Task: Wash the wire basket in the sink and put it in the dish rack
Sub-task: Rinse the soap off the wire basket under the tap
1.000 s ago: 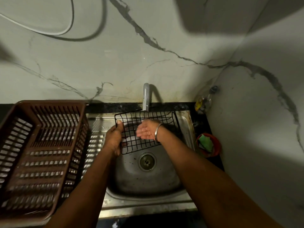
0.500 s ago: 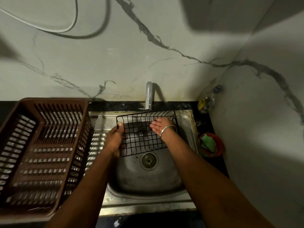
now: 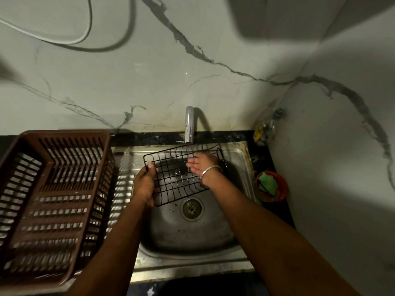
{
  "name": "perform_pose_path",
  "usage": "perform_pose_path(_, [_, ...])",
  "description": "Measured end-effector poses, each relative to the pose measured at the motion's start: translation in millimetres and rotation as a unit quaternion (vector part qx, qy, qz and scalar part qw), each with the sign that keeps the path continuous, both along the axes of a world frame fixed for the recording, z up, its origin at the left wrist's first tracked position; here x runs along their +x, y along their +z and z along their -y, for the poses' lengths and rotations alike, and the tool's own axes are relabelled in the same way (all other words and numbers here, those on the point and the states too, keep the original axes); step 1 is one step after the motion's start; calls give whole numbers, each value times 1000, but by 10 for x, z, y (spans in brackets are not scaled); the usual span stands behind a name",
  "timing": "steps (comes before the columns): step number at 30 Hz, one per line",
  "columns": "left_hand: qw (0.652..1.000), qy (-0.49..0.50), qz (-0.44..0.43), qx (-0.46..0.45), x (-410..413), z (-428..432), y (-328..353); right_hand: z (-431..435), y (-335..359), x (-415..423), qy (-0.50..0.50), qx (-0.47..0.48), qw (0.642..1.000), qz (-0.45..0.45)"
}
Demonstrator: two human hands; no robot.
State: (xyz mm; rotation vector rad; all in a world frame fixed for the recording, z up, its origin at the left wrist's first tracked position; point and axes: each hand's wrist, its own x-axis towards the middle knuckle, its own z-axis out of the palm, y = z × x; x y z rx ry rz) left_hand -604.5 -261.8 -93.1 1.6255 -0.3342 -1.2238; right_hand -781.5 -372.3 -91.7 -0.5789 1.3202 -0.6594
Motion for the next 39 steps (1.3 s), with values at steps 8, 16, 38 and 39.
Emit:
perform_pose_path(8, [1000, 14, -18, 17, 132, -95, -70, -153, 5, 263, 52, 20, 997, 48])
perform_pose_path(16, [998, 19, -26, 51, 176, -223, -203, -173, 9, 329, -104, 31, 991, 74])
perform_pose_path(38, [977, 121, -171, 52, -39, -664, -529, -304, 82, 497, -194, -2, 957, 217])
perform_pose_path(39, [976, 117, -177, 53, -42, -688, -560, -290, 106, 504, -194, -2, 955, 223])
